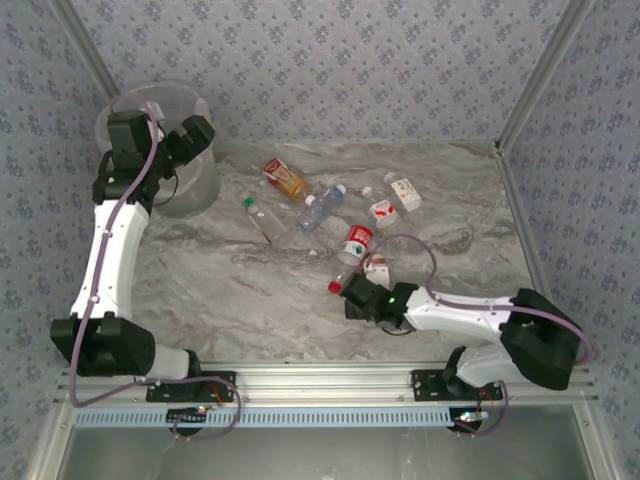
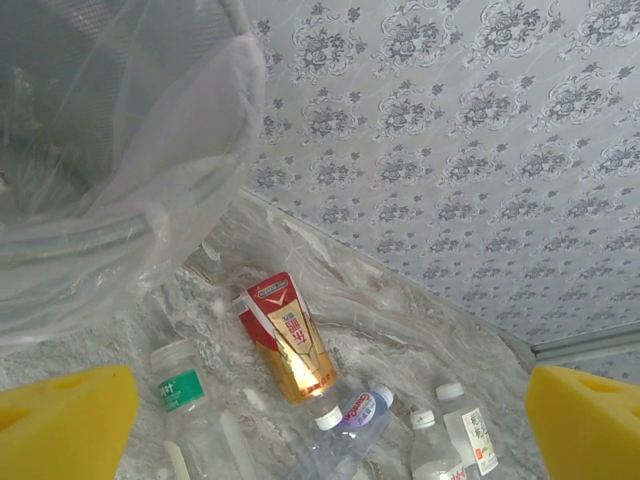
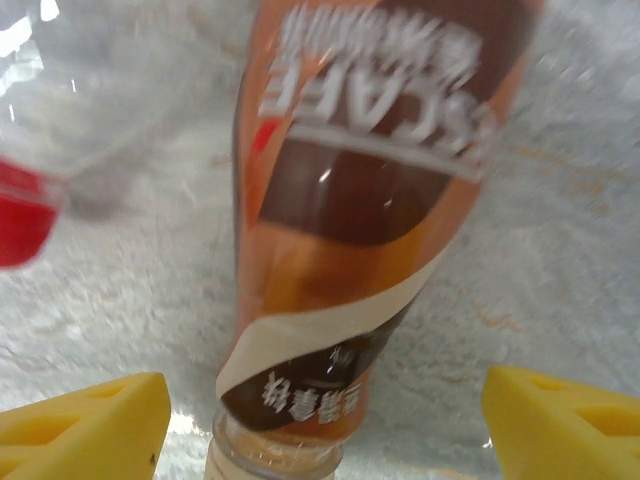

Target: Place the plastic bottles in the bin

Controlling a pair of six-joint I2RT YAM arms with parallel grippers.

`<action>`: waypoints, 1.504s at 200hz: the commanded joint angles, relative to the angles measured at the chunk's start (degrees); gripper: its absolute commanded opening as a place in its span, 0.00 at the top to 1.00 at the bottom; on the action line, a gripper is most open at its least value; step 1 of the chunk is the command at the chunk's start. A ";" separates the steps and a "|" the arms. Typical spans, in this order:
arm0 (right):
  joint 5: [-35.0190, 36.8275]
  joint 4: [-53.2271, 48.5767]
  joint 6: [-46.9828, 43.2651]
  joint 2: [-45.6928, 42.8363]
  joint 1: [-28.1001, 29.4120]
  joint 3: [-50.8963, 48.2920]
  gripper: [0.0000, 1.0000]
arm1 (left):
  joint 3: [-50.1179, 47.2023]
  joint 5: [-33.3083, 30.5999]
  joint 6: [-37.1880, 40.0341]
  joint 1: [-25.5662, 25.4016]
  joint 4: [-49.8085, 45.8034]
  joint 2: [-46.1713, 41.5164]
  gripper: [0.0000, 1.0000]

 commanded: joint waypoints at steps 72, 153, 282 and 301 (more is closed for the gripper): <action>-2.02 -2.76 -1.32 5.00 1.38 1.08 0.27 | -4.19 -1.33 -0.77 -0.09 -0.67 -6.18 0.01; -0.13 -0.83 0.63 0.80 -0.43 -3.23 0.52 | -4.96 -2.18 -0.06 -0.08 -1.59 -6.73 0.01; 13.38 3.09 -6.04 -18.04 0.95 -9.68 1.00 | -5.29 5.27 4.01 -2.44 -3.29 -6.50 0.00; 12.82 4.47 -11.56 -20.38 0.06 -9.39 1.00 | -6.24 6.88 4.18 -3.32 -3.09 -6.27 0.01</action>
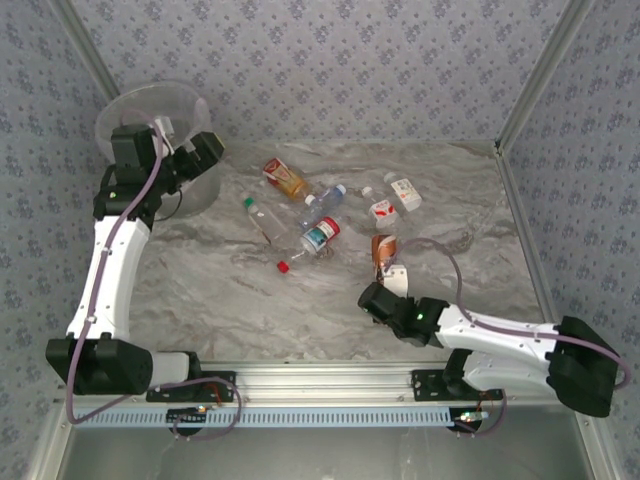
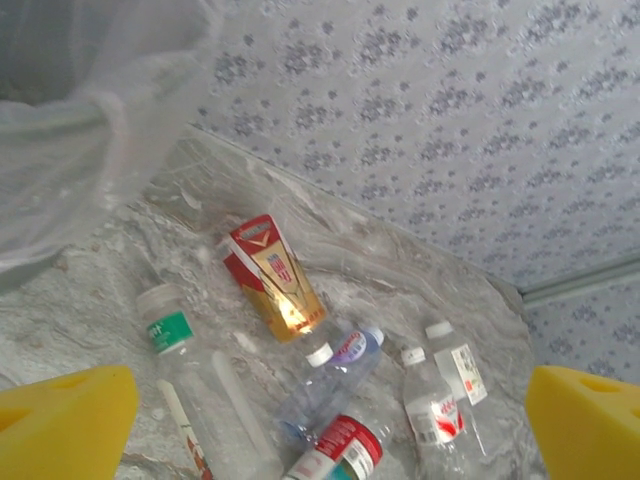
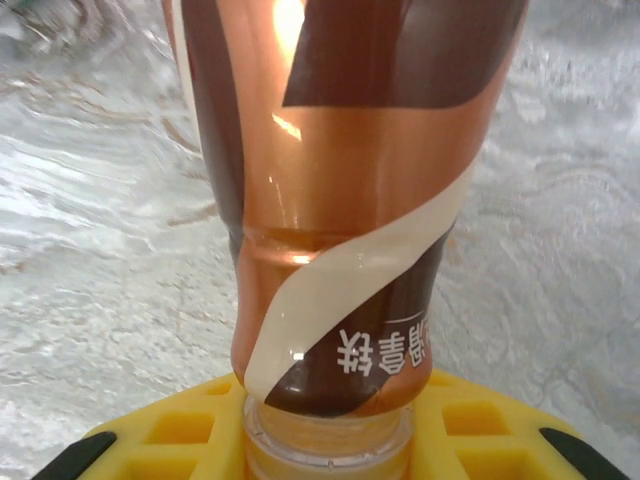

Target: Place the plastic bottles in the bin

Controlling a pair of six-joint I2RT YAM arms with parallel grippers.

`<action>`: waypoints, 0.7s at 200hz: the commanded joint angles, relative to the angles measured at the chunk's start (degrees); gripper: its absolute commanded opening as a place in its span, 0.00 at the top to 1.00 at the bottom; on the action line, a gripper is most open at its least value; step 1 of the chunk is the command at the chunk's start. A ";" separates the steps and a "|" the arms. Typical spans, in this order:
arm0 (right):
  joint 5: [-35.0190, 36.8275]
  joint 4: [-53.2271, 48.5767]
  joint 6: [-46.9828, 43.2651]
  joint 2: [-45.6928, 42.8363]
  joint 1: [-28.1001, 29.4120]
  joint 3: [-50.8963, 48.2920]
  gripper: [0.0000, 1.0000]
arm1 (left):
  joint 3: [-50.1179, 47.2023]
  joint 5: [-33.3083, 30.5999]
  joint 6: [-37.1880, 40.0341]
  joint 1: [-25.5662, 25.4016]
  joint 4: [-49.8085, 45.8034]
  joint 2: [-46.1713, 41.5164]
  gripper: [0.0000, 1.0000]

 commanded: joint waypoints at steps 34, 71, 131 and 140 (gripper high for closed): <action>-2.42 8.66 -19.38 -5.45 -2.94 0.92 1.00 | -3.59 6.89 1.55 -2.60 -0.27 -1.88 0.01; -12.91 15.86 -29.48 -4.33 -6.80 4.60 1.00 | -6.01 7.85 2.42 -6.38 -0.34 -3.13 0.01; -35.26 20.16 -39.43 3.10 -16.08 14.97 1.00 | -7.35 1.76 4.77 -16.85 0.38 -2.20 0.01; -38.25 19.55 -40.42 4.50 -16.84 17.03 1.00 | -7.33 1.22 5.82 -18.35 0.96 -1.99 0.01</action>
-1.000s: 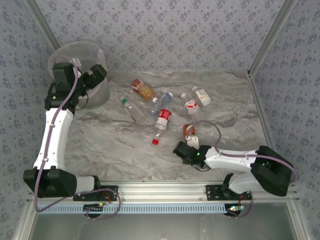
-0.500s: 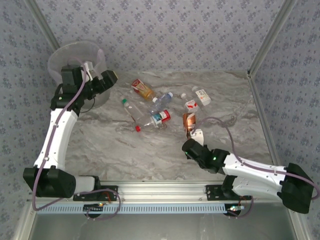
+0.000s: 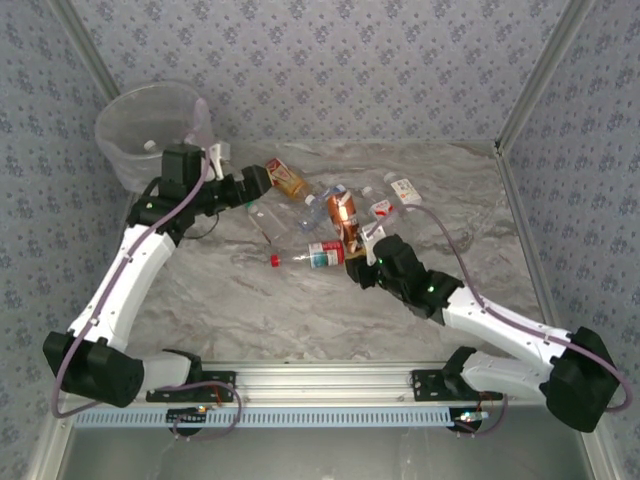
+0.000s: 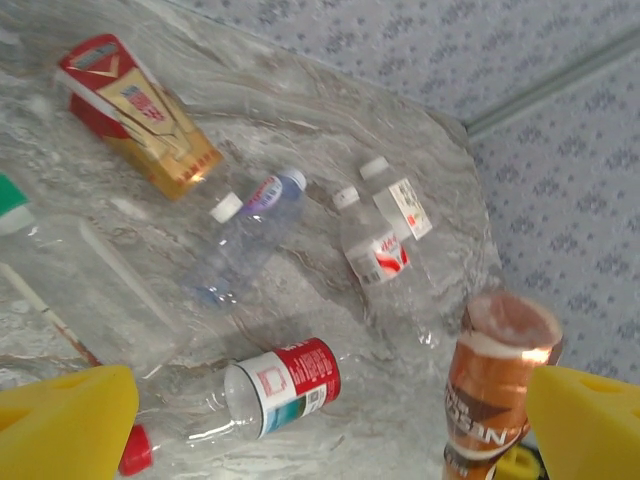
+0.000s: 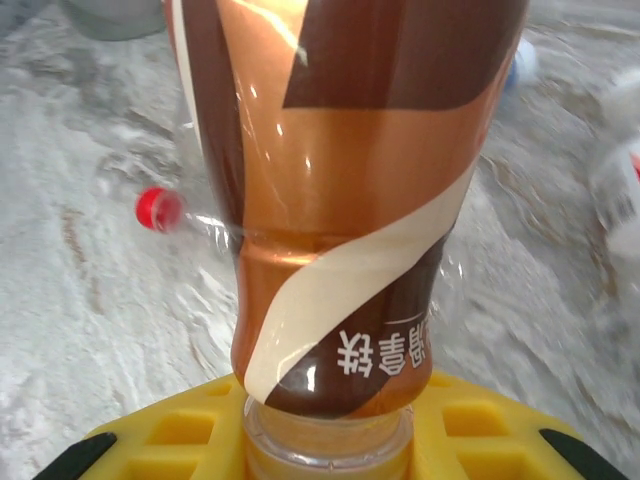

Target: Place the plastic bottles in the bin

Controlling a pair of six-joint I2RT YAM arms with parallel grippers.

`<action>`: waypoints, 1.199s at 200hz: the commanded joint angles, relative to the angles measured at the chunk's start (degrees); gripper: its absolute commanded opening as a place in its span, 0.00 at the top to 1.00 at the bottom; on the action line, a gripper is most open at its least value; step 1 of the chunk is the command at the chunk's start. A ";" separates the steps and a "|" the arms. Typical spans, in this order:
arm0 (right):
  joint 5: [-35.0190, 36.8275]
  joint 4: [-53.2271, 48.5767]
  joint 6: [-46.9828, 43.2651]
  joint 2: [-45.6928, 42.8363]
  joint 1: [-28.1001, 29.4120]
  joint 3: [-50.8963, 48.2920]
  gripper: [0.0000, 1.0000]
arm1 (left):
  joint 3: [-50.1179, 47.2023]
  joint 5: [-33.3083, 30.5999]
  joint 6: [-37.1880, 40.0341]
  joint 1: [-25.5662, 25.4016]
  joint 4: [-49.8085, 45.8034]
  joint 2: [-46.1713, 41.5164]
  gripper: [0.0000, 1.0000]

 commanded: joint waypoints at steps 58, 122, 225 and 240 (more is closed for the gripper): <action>-24.11 4.08 -8.48 8.02 -3.33 12.81 1.00 | -2.26 10.25 -2.64 -5.22 13.88 2.46 0.00; -30.93 5.00 -9.45 10.53 -3.59 17.67 1.00 | -1.08 22.13 -7.00 -5.52 23.06 6.63 0.01; -23.20 7.09 -6.65 11.44 -1.40 19.03 1.00 | -4.93 18.20 -7.83 -6.18 27.55 4.61 0.38; -22.39 8.09 -6.44 11.79 -1.39 18.75 1.00 | -4.69 18.27 -7.83 -6.19 27.57 4.83 0.44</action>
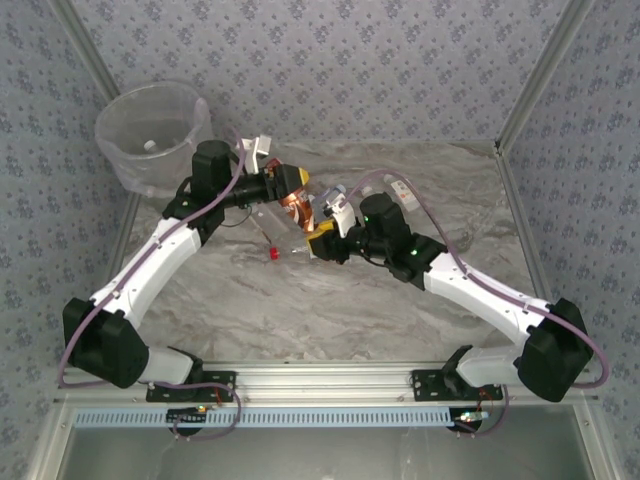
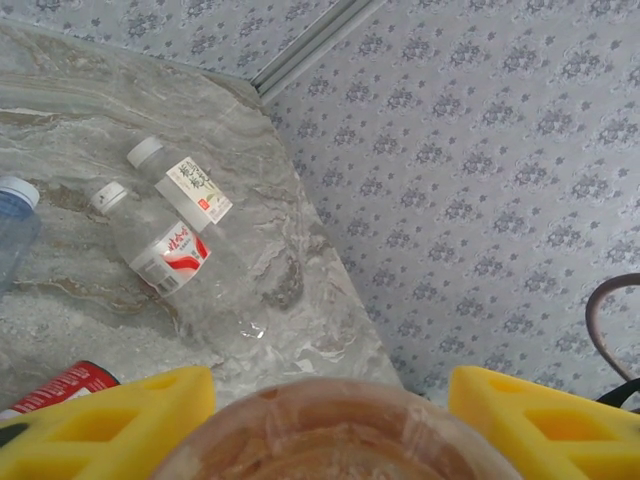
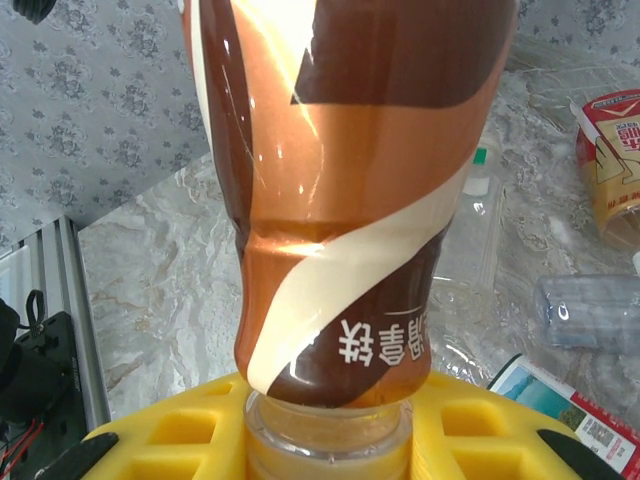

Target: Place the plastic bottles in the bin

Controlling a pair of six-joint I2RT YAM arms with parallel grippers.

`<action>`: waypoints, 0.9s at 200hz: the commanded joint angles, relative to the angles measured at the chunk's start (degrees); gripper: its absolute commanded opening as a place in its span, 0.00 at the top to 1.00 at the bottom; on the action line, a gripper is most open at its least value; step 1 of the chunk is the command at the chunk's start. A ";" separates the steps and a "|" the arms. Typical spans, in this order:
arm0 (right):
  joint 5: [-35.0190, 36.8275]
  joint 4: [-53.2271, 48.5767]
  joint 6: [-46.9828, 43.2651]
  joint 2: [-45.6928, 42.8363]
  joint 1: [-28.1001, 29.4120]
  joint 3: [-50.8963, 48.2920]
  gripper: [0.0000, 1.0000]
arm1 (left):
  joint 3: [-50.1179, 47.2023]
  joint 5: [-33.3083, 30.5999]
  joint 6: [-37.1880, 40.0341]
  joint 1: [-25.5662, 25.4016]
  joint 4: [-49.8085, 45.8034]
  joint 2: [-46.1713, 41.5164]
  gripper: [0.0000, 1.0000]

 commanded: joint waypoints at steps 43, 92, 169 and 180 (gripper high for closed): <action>2.50 4.78 1.68 2.41 0.05 3.02 0.86 | 1.66 0.11 1.65 -0.05 -1.23 0.78 0.51; 3.34 3.78 2.33 2.34 -0.44 3.37 0.56 | 4.19 -4.56 5.00 -0.09 -7.06 1.21 0.53; 7.08 2.04 1.66 -3.42 -2.13 -0.40 0.00 | 4.62 -10.82 3.07 0.42 -9.71 2.57 0.53; 8.04 1.59 1.30 -4.39 -2.31 -0.71 0.00 | 4.54 -11.13 2.79 0.78 -9.87 2.58 0.53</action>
